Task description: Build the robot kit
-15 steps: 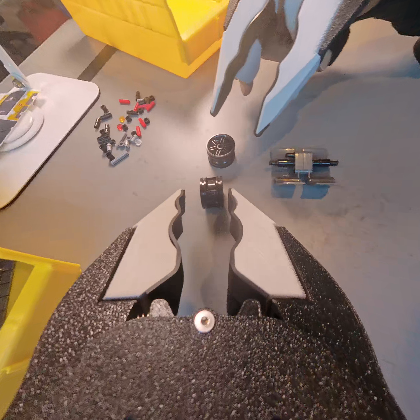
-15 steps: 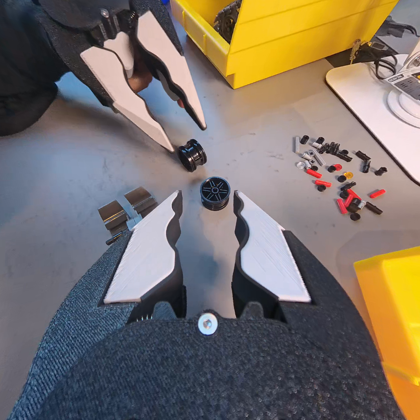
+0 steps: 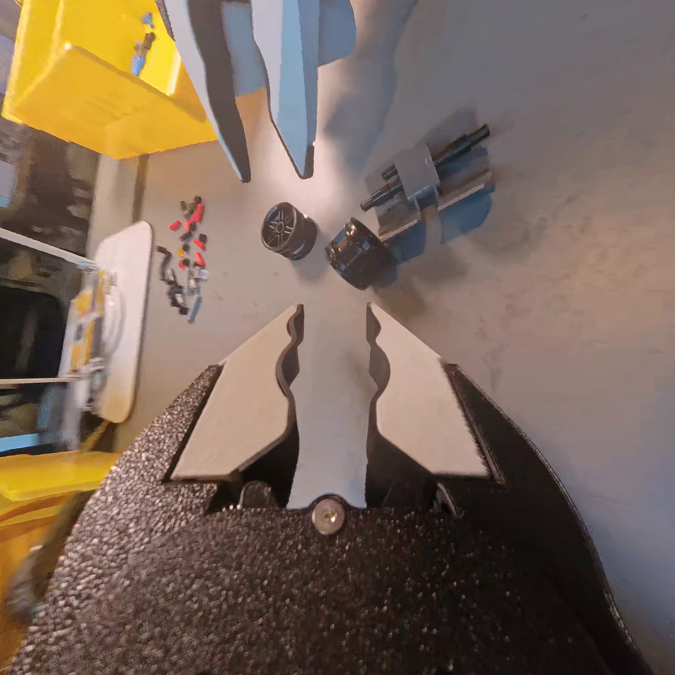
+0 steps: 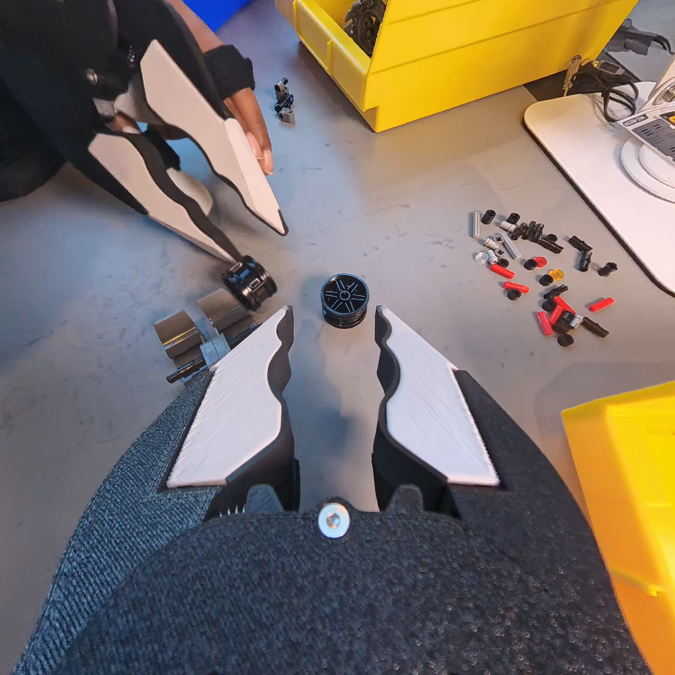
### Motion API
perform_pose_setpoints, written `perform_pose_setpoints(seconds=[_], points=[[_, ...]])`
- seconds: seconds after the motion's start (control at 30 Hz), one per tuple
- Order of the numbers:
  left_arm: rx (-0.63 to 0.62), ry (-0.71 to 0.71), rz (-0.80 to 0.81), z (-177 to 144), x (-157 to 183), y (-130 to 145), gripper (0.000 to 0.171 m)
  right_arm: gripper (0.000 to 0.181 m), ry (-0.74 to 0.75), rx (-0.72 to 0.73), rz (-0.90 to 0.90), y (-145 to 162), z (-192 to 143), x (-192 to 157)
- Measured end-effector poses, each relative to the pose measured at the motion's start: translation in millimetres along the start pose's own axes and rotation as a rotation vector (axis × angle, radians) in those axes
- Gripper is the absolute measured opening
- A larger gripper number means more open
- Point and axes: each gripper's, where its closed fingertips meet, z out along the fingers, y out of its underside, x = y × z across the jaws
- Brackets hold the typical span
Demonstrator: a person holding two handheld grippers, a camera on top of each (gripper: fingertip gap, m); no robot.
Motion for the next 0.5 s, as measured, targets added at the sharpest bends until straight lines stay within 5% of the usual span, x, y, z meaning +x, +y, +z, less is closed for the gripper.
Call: perform_pose_setpoints(seconds=[0.2, 0.3, 0.5], points=[[0.214, 0.262, -0.442, -18, 6, -16, 0.037, 0.045, 0.002, -0.004, -0.005, 0, -4, 0], [0.255, 0.244, -0.457, -19, 0, -28, 0.037, 0.045, 0.006, -0.007, -0.003, 1, -5, 2], [0.121, 0.220, -0.510, 3, -1, -18, 0.020, 0.044, 0.005, -0.017, -0.007, 4, -2, 1]])
